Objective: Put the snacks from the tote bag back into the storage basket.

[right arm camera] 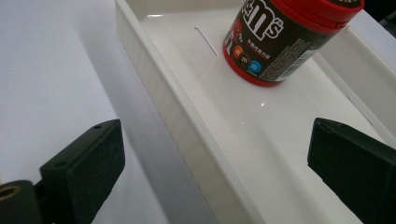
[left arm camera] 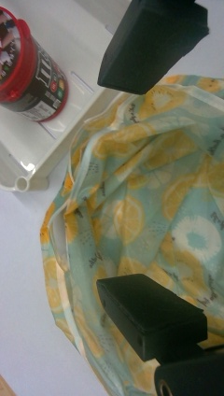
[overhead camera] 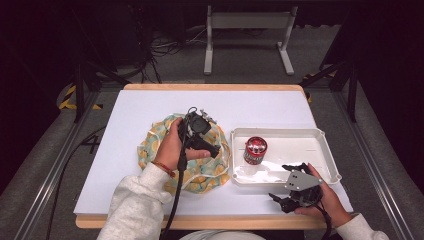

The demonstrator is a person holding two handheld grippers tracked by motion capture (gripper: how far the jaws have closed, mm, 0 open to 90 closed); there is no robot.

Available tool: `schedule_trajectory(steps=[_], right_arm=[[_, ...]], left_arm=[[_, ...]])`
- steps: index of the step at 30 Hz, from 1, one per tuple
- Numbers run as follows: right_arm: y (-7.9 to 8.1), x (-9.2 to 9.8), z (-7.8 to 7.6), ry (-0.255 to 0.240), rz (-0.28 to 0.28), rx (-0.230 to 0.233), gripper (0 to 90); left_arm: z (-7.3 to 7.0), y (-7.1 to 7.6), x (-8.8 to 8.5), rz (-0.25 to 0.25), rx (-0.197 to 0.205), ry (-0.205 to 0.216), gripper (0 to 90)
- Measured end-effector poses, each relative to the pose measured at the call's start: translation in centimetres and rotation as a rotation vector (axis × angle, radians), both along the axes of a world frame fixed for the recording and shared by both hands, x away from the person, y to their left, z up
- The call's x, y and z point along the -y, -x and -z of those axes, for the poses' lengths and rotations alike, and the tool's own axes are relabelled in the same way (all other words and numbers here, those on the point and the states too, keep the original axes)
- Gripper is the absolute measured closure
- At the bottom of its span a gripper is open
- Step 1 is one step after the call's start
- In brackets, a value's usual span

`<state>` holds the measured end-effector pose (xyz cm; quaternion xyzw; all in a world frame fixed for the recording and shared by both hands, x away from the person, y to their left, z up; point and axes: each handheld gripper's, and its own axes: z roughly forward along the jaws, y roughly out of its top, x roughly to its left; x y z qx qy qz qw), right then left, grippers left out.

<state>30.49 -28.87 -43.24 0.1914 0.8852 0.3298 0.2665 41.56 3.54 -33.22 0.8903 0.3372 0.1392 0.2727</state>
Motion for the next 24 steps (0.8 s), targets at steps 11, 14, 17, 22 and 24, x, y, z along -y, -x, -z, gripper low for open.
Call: schedule_trajectory(steps=[11,14,17,22,24], right_arm=[[0.0,0.0,0.0,0.004,0.001,-0.002,4.8],[0.0,0.0,0.0,0.005,0.001,-0.002,4.7],[0.0,-0.1,0.0,0.005,0.0,-0.003,4.7],[0.0,-0.1,0.0,0.008,-0.002,-0.002,4.8],[0.0,-0.1,0.1,0.008,0.0,-0.004,4.7]], left_arm=[[0.5,0.4,-2.6,-0.01,0.007,-0.008,6.3],[0.6,0.6,-3.4,-0.007,0.015,-0.016,6.4],[0.7,0.7,-3.8,-0.011,0.016,-0.016,6.4],[0.9,1.1,-5.2,-0.012,0.036,-0.02,6.5],[1.0,1.2,-5.7,-0.015,0.041,-0.019,6.5]])
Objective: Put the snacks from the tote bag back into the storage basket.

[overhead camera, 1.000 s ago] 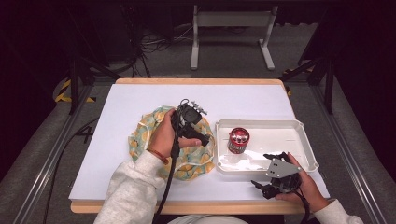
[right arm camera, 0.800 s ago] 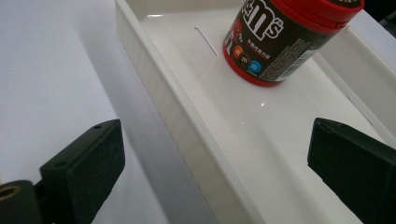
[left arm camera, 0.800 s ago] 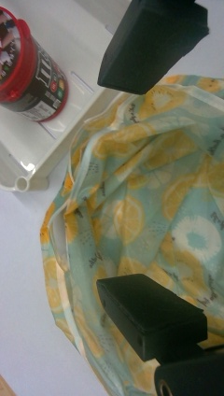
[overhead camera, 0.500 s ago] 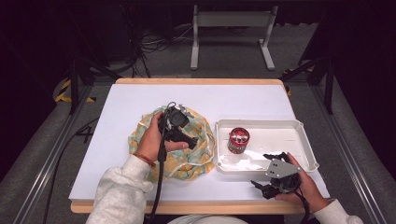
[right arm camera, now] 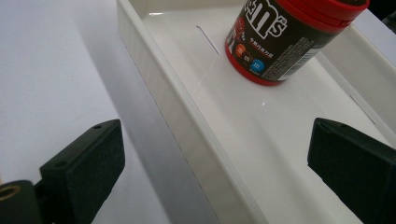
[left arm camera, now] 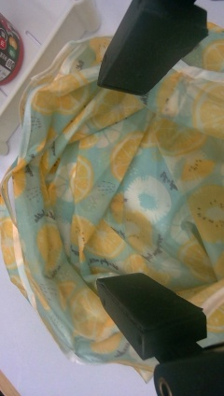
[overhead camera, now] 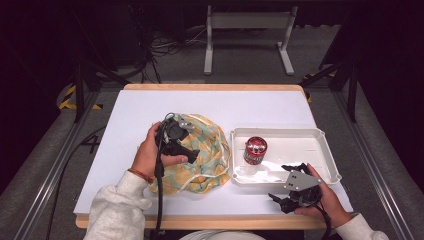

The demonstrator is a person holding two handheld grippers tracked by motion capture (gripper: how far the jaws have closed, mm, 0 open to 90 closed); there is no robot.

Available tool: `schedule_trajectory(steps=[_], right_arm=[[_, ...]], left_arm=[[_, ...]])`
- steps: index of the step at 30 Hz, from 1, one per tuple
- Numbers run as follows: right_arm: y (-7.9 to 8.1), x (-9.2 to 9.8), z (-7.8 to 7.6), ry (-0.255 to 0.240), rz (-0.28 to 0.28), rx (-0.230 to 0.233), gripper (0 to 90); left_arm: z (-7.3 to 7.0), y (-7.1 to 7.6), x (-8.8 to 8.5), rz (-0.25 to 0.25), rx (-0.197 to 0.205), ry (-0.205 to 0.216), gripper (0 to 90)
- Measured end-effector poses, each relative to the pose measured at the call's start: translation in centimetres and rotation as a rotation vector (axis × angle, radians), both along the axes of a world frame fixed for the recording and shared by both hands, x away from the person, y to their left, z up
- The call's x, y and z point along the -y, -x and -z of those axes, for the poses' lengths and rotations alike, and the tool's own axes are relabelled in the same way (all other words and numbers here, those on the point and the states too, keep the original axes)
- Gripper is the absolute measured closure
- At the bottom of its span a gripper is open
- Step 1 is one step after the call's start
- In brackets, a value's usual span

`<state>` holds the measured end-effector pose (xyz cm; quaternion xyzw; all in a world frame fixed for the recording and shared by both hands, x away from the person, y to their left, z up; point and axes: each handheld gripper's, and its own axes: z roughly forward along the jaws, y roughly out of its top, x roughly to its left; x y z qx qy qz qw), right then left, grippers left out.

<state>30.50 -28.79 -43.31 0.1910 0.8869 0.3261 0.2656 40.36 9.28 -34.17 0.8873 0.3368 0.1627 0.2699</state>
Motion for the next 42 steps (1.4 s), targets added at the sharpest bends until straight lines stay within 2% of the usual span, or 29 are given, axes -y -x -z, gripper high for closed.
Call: schedule_trajectory(steps=[5,10,16,23,29,31,35,42], right_arm=[[0.0,0.0,0.0,0.0,0.0,-0.001,4.7],[0.0,-0.1,0.0,0.001,-0.002,-0.002,4.8],[0.0,-0.1,0.0,0.001,-0.001,-0.002,4.8],[0.0,-0.1,0.1,-0.001,0.002,-0.001,4.8],[0.0,0.0,0.0,-0.005,0.003,0.002,4.7],[0.0,0.0,0.0,-0.007,0.005,0.003,4.7],[0.0,0.0,-0.1,-0.01,0.002,0.009,4.7],[0.0,0.0,-0.1,-0.011,0.006,0.004,4.7]], left_arm=[[0.1,0.4,-1.4,-0.008,0.019,-0.001,6.7],[0.2,1.0,-2.7,0.01,0.045,-0.002,6.6],[0.5,1.7,-4.2,-0.017,0.059,0.002,6.5],[0.9,2.4,-5.9,0.0,0.085,-0.003,6.4],[1.7,3.2,-7.6,0.005,0.114,0.0,6.3],[2.1,3.5,-8.3,0.009,0.107,0.007,6.3],[2.6,3.9,-9.1,0.005,0.129,-0.008,6.1],[3.5,4.9,-10.9,-0.003,0.155,0.022,6.0]])
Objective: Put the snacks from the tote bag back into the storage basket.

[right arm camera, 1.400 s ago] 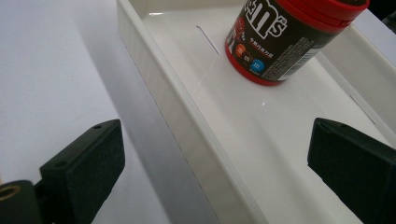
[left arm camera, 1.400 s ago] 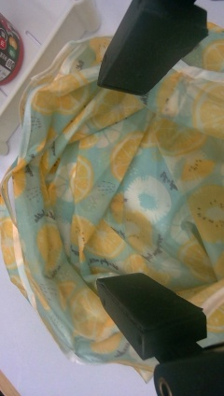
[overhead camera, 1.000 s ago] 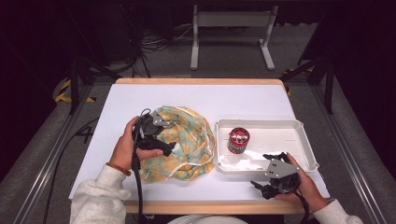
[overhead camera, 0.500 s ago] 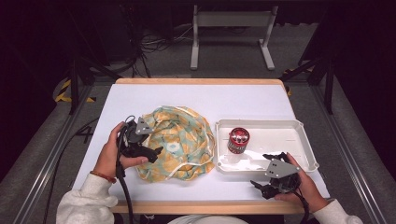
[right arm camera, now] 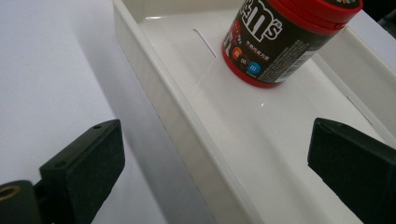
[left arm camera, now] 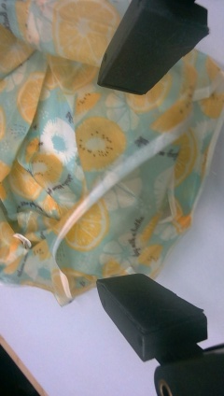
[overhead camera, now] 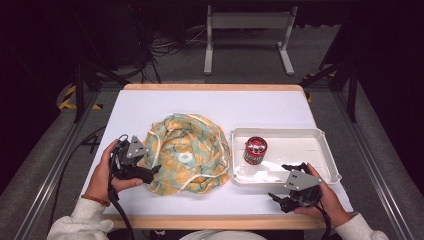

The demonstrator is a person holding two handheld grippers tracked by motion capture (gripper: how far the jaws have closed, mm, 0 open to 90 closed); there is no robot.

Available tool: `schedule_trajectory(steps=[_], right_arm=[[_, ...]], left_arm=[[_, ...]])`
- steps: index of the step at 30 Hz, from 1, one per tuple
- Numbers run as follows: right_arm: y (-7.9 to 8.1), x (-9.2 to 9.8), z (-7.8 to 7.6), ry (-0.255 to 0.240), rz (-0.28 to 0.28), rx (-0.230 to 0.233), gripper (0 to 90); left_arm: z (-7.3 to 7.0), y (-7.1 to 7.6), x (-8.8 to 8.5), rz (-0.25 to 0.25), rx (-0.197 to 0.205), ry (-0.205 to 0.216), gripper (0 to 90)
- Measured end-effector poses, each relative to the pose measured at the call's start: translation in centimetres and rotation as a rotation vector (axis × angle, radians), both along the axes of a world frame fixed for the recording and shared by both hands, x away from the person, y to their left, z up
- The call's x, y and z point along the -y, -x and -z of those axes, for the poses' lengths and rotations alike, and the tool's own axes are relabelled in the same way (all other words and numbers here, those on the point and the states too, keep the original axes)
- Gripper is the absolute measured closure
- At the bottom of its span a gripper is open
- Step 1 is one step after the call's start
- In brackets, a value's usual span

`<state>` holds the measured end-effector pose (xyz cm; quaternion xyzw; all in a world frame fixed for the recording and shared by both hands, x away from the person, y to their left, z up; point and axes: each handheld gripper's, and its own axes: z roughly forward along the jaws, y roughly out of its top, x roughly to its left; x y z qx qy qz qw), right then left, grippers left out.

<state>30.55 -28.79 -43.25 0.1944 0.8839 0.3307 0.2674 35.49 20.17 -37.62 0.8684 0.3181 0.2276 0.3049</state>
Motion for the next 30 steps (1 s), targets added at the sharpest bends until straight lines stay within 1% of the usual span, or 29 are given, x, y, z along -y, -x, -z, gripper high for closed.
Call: schedule_trajectory(steps=[2,3,8,10,12,13,14,15,16,18,19,20,22,23,26,27,29,30], right_arm=[[0.0,0.0,0.0,0.002,-0.002,0.001,4.7],[0.0,0.0,0.0,-0.003,0.003,-0.001,4.7],[-0.1,0.0,0.0,-0.001,0.002,-0.002,4.6],[-0.1,0.0,0.0,-0.002,0.003,-0.002,4.7],[-0.1,0.0,0.0,-0.001,0.002,0.0,4.7],[0.0,-0.1,0.0,-0.003,0.002,-0.003,4.7],[0.0,-0.1,0.0,-0.002,0.002,0.001,4.7],[0.0,-0.1,0.0,-0.002,0.002,-0.001,4.6],[0.0,-0.1,0.0,-0.002,0.002,-0.001,4.6],[-0.1,0.0,0.0,-0.001,0.003,0.0,4.7],[-0.1,0.0,0.0,-0.001,0.001,-0.001,4.6],[-0.1,0.0,0.0,-0.001,0.001,-0.001,4.6],[-0.1,0.0,0.0,0.0,0.002,-0.002,4.7],[-0.1,0.0,0.0,0.001,0.001,-0.002,4.7],[-0.1,0.0,0.0,-0.002,0.002,0.001,4.6],[-0.1,0.0,0.0,-0.002,0.002,0.002,4.7],[-0.1,0.1,0.0,-0.003,0.005,0.002,4.7],[-0.1,0.1,0.0,-0.003,0.004,0.003,4.7]], left_arm=[[0.2,0.2,-0.5,-0.008,0.011,0.017,6.0],[0.4,0.5,-1.0,-0.009,0.02,0.048,6.1],[0.9,1.0,-2.5,-0.016,0.036,0.134,6.0],[1.2,1.2,-3.0,-0.02,0.037,0.152,6.0],[1.9,1.3,-3.6,-0.033,0.042,0.154,6.3],[2.2,1.3,-3.8,-0.033,0.042,0.162,6.2],[2.2,1.3,-3.8,-0.033,0.042,0.162,6.3],[2.8,1.3,-4.3,-0.033,0.042,0.173,6.6],[2.8,1.3,-4.3,-0.033,0.042,0.173,6.6],[3.6,1.2,-4.7,-0.045,0.031,0.17,6.6],[4.3,1.2,-5.0,-0.052,0.026,0.168,7.0],[4.3,1.2,-5.0,-0.052,0.026,0.168,7.0],[4.9,1.2,-5.4,-0.062,0.02,0.183,7.0],[5.1,1.3,-5.6,-0.068,0.018,0.194,7.1],[5.8,1.5,-6.2,-0.081,0.018,0.259,7.5],[6.1,1.6,-6.3,-0.082,0.015,0.268,7.5],[6.7,1.8,-6.6,-0.102,0.01,0.28,7.6],[7.0,1.9,-6.8,-0.103,0.003,0.308,7.6]])
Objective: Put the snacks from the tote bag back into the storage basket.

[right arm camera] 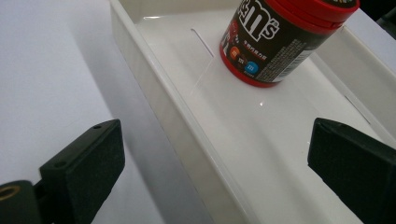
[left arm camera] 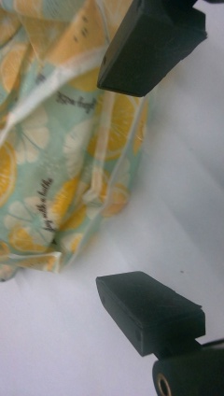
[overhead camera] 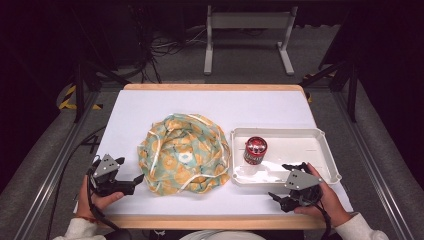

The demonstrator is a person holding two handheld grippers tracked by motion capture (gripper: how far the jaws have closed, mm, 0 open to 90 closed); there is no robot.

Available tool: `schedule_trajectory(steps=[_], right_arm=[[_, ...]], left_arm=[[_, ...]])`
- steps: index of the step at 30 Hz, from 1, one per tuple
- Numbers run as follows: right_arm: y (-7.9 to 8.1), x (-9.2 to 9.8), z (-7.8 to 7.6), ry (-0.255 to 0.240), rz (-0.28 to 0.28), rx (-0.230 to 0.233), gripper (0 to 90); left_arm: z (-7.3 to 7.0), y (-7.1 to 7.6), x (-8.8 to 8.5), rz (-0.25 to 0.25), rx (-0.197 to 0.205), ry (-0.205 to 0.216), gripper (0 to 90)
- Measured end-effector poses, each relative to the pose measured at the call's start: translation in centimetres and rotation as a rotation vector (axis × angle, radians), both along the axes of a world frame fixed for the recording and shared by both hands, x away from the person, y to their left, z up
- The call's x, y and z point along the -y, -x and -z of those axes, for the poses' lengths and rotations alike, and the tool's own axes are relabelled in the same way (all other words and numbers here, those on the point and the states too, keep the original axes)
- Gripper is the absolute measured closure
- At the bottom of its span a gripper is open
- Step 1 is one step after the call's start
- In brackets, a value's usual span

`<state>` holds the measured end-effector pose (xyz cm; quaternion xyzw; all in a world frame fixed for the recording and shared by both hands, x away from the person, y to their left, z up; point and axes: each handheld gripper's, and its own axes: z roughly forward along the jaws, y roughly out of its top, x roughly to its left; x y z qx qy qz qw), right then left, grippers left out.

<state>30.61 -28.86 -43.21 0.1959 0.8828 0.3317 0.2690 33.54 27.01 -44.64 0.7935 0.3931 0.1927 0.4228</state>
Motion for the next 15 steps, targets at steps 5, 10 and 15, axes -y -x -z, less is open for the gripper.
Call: schedule_trajectory(steps=[5,10,15], right_arm=[[0.0,0.0,0.0,0.002,-0.003,0.001,4.7],[0.0,0.0,0.0,0.001,0.001,0.002,4.6],[0.0,0.0,0.0,-0.003,0.003,-0.003,4.6]], left_arm=[[0.8,0.5,-1.1,-0.048,-0.001,0.066,7.5],[0.6,0.9,-1.3,-0.052,0.022,0.09,7.5],[0.3,1.1,-0.9,-0.047,0.033,0.065,7.5]])
